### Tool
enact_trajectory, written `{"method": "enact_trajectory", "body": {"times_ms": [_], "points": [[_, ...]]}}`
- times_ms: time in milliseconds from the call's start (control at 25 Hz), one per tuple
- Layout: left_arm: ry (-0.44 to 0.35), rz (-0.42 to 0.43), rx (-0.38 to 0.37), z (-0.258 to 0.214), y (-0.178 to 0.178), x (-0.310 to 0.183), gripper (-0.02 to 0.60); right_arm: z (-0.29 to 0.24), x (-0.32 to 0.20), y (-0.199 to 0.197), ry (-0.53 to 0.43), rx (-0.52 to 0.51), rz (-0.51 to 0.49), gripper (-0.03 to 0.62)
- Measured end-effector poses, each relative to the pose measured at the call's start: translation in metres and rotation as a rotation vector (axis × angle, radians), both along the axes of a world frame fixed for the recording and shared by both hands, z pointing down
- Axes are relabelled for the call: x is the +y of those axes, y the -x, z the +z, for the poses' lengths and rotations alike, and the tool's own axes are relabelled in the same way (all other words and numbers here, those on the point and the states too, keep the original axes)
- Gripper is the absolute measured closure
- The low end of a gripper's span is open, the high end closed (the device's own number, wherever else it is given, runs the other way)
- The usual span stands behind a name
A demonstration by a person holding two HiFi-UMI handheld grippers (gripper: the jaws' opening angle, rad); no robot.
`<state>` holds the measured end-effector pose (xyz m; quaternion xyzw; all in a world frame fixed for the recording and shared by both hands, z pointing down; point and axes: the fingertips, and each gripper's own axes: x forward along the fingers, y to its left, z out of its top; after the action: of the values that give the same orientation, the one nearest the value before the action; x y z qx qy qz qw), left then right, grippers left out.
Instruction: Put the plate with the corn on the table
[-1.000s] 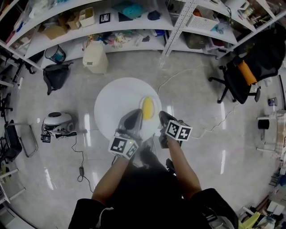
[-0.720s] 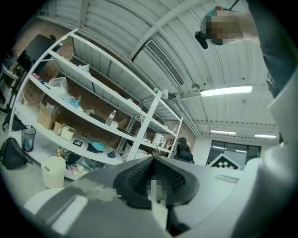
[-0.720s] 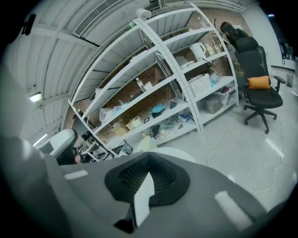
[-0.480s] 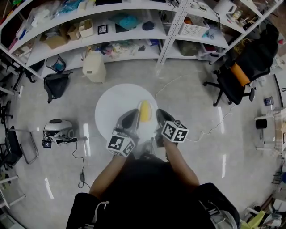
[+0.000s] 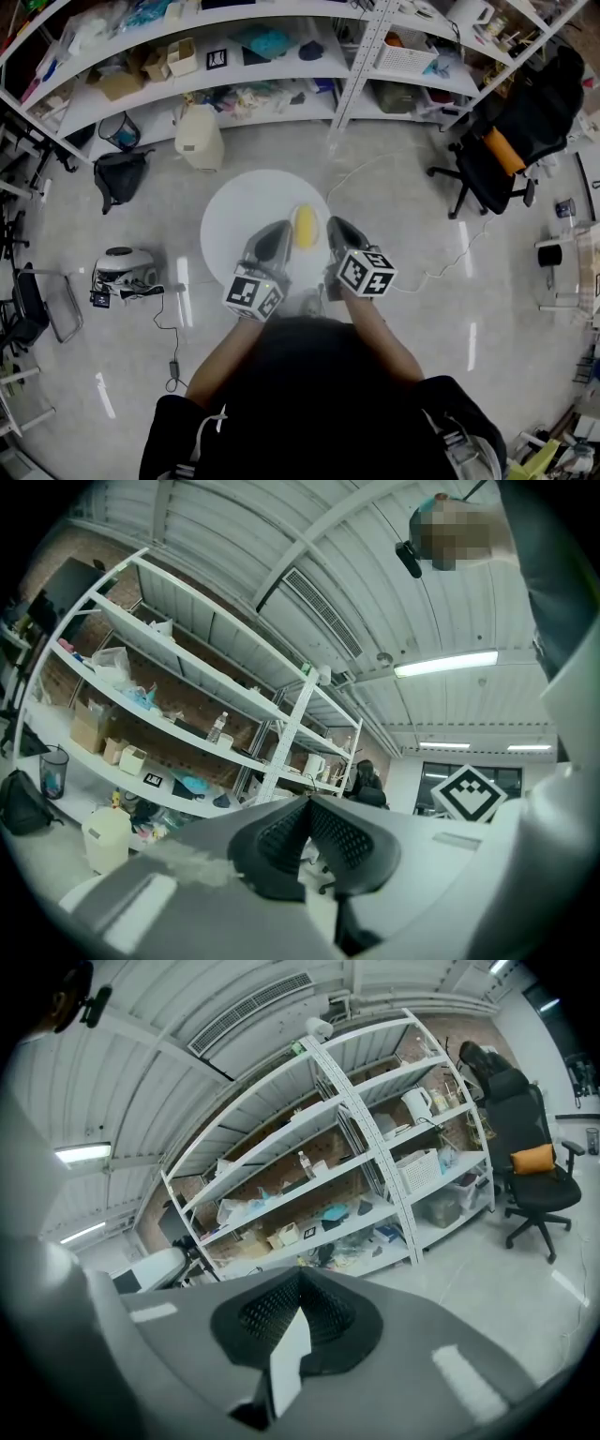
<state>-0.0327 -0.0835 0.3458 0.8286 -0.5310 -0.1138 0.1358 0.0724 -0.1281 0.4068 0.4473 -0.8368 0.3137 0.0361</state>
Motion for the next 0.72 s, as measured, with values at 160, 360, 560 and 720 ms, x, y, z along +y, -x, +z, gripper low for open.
{"method": "enact_trajectory", "body": {"times_ms": [160, 360, 560, 720], "points": [[-0.001, -0.008, 0.007, -0.001, 0.003, -0.003, 0.577, -0.004, 0.003, 0.005, -0.023, -0.001, -0.009, 0.585], [0.001, -0.009, 0.008, 0.001, 0.005, -0.002, 0.577, -0.012, 0.004, 0.005, -0.060, 0.000, -0.010, 0.585], [0.003, -0.006, 0.013, 0.001, 0.004, -0.004, 0.577, -0.016, 0.005, 0.006, -0.081, -0.001, -0.015, 0.586], [-0.001, -0.004, 0.018, 0.002, 0.004, -0.002, 0.577, -0.017, 0.009, 0.010, -0.095, -0.005, -0.019, 0.586]]}}
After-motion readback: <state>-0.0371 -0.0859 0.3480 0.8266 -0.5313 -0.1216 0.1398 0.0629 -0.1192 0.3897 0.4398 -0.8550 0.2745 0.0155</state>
